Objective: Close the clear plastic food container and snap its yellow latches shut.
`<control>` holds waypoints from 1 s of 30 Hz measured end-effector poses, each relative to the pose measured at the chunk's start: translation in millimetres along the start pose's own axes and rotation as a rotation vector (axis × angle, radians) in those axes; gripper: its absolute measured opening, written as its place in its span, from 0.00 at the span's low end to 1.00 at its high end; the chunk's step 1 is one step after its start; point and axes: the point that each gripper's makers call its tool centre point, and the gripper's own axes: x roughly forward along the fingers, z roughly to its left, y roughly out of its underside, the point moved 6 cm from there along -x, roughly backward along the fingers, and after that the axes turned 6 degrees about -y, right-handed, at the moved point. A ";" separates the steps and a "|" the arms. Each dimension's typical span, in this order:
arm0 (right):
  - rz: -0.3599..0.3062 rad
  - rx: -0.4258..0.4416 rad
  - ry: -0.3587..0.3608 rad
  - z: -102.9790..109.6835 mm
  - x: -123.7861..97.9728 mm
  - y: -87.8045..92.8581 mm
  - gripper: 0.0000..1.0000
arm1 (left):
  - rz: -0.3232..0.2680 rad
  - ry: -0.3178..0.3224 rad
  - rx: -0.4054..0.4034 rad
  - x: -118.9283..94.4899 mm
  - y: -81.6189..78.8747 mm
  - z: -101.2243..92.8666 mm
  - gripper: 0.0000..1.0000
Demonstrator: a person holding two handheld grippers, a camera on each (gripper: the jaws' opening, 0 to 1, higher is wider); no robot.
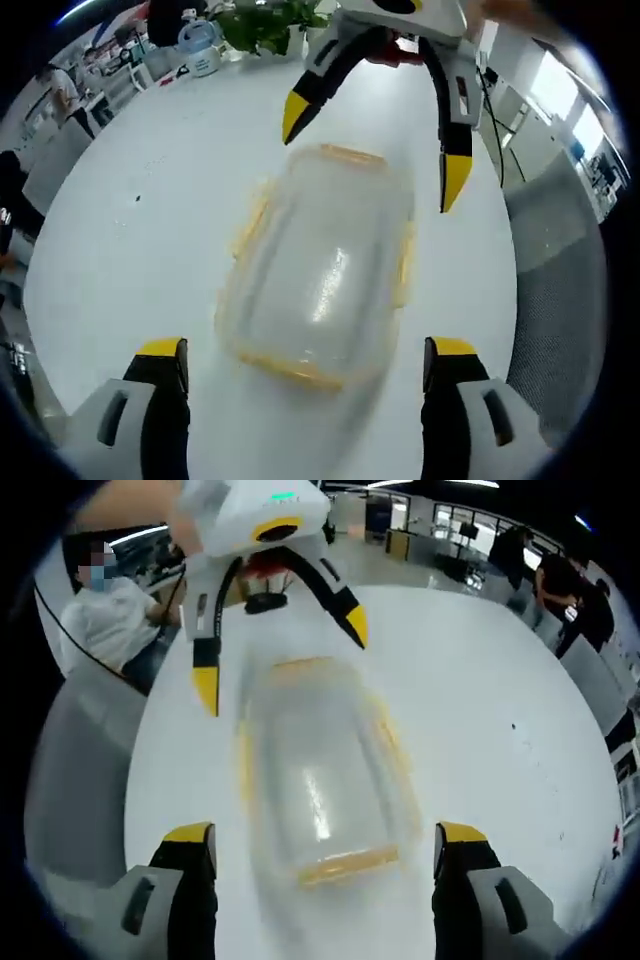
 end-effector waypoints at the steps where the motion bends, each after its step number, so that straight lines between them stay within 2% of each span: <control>1: -0.017 0.013 0.011 -0.5 -1.9 -0.7 0.90 | -0.001 -0.005 -0.006 -1.0 3.0 -0.1 0.99; 5: -0.056 0.047 0.040 -1.9 -9.4 -0.4 0.90 | -0.012 -0.018 -0.019 -4.7 8.7 -1.4 0.98; 7: -0.073 0.084 0.060 -2.3 -13.0 -0.9 0.87 | -0.035 -0.012 -0.063 -7.0 10.7 -1.6 0.97; 9: -0.097 0.082 0.071 -2.7 -16.4 -1.7 0.87 | -0.046 -0.006 -0.155 -8.6 13.3 0.5 0.98; 11: -0.101 0.099 0.074 -1.8 -18.3 -0.5 0.87 | -0.077 -0.017 -0.178 -11.2 13.8 5.3 0.98; 17: -0.109 0.144 0.081 2.4 -21.9 5.8 0.87 | -0.097 -0.035 -0.237 -19.1 20.7 11.1 0.98; 22: -0.154 0.184 0.101 5.1 -27.1 7.1 0.87 | -0.147 -0.044 -0.304 -24.4 21.7 10.1 0.97; 27: -0.197 0.224 0.126 7.2 -33.6 10.7 0.87 | -0.165 -0.055 -0.333 -28.1 30.4 7.6 0.97; 30: -0.213 0.243 0.141 8.3 -37.5 14.5 0.85 | -0.205 -0.058 -0.401 -31.8 32.7 6.4 0.96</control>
